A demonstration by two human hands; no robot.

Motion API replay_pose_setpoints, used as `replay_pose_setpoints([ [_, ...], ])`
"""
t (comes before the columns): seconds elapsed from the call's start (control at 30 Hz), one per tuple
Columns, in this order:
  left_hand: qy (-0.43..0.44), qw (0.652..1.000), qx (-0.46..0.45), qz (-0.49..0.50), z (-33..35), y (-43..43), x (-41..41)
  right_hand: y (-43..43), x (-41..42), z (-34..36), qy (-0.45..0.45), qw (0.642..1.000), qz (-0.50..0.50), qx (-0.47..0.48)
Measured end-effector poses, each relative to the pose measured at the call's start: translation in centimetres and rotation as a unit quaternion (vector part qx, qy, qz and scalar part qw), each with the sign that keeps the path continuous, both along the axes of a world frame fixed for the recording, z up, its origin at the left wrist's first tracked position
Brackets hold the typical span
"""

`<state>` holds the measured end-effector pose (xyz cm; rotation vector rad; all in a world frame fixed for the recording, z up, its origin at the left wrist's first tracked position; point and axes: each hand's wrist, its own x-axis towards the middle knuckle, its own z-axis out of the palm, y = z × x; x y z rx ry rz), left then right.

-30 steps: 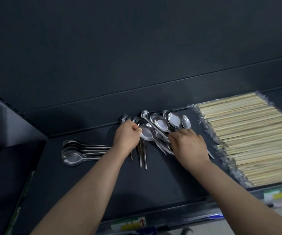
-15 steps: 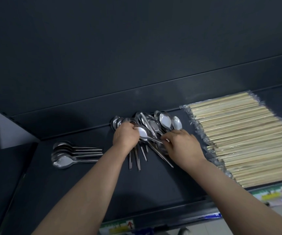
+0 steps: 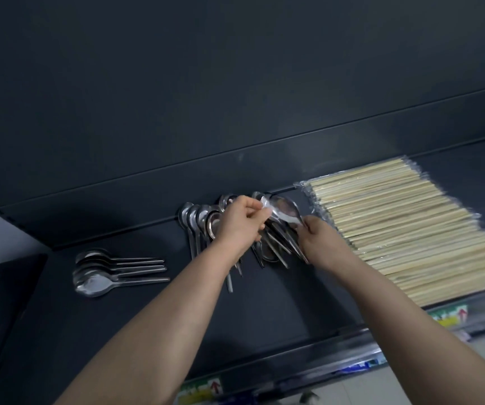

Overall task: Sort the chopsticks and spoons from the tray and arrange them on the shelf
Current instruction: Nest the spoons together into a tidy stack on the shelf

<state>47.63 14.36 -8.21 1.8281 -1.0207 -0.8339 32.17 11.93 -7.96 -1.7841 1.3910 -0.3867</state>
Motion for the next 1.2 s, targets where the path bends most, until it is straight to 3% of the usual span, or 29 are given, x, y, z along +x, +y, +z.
replay_pose_setpoints([
  [0.07, -0.171, 0.981, 0.053, -0.081, -0.4, 0.2, 0.3, -0.2, -1.1, 0.2, 0.036, 0.998, -0.029, -0.046],
  [0.13, -0.314, 0.927, 0.100, -0.179, -0.5, 0.6, 0.2, -0.1, -1.6, 0.5, 0.038, 0.997, -0.037, -0.050],
  [0.2, -0.364, 0.892, 0.127, -0.238, -0.4, 0.7, -0.2, 0.1, -1.8, 0.4, 0.040, 0.997, -0.042, -0.047],
  [0.33, -0.413, 0.865, 0.122, -0.258, -0.5, 0.2, -0.8, 0.7, -2.0, -0.2, 0.039, 0.997, -0.046, -0.049],
  [0.47, -0.399, 0.889, 0.050, -0.218, -0.6, 0.4, -0.6, 0.7, -2.4, -0.7, 0.009, 0.997, -0.066, -0.049],
  [0.57, -0.306, 0.930, 0.020, -0.201, -0.6, 0.9, 0.3, 0.6, -2.3, -0.8, -0.031, 0.997, -0.069, -0.021],
  [0.7, -0.171, 0.970, 0.061, -0.161, -1.1, 1.8, 1.8, 0.5, -1.7, -1.1, -0.038, 0.997, -0.056, -0.028],
  [0.77, -0.199, 0.979, 0.025, -0.042, -1.3, 2.0, 2.6, 0.7, -1.4, -1.2, -0.026, 0.998, -0.044, -0.036],
  [0.87, -0.292, 0.954, 0.026, 0.068, -1.2, 2.3, 3.7, 0.8, -0.9, -1.3, -0.014, 0.999, -0.033, -0.033],
  [1.0, -0.298, 0.953, 0.053, 0.001, -1.4, 2.3, 3.5, 0.9, -0.4, -1.9, -0.038, 0.998, -0.033, -0.024],
  [1.2, -0.385, 0.915, 0.116, 0.018, -1.3, 0.2, 2.2, 0.9, -0.6, -2.4, -0.048, 0.998, -0.037, -0.011],
])
